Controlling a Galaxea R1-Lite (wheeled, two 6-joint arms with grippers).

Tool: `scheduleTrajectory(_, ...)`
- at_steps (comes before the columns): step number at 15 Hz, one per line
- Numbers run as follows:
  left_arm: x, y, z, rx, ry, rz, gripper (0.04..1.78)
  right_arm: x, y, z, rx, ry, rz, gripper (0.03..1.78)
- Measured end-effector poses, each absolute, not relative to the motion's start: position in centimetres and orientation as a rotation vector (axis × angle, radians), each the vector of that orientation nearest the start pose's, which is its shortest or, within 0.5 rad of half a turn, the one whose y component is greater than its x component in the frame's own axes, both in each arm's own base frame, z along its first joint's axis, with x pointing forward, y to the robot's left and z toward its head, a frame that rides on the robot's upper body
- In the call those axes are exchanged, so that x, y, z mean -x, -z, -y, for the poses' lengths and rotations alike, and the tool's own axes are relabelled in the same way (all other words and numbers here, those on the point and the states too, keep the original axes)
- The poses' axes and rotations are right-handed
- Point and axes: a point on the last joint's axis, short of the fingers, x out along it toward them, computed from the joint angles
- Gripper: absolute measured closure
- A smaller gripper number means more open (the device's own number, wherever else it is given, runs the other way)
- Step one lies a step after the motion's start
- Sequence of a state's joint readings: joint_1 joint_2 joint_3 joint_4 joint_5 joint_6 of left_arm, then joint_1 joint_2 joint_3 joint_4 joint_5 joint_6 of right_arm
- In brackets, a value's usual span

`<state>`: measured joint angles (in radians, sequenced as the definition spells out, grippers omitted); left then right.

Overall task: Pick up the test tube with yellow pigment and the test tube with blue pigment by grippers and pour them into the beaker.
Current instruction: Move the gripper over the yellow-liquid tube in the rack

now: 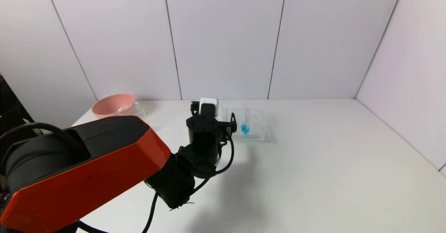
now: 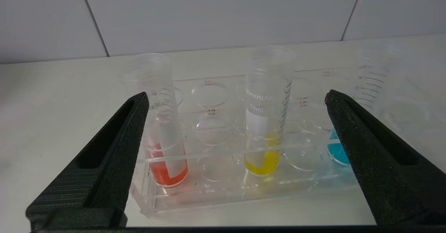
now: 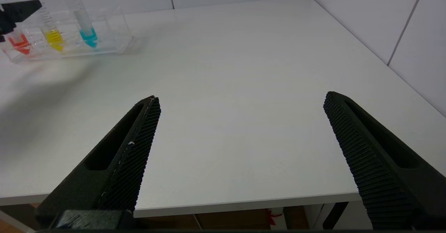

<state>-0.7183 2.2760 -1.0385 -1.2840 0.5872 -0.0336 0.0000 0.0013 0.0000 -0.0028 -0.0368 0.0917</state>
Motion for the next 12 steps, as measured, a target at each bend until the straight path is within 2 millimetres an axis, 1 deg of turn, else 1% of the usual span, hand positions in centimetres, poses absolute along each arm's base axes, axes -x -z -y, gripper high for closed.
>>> scheduleTrajectory(2,-33.5,-9.0,27.1,0.058,0.122,0.027,0.06,2.3,-7.6,0.1,-0.092,0.037,0.003,0.1)
scheduleTrajectory(8,-35.2,-8.6,27.9,0.063,0.103,0.022,0.06,2.3,-7.6,0.1,-0.092,0.037,0.003,0.1)
scheduleTrajectory(12,-35.6,-8.6,28.1,0.067,0.091,0.029,0.06,2.3,-7.6,0.1,-0.092,0.037,0.003,0.1)
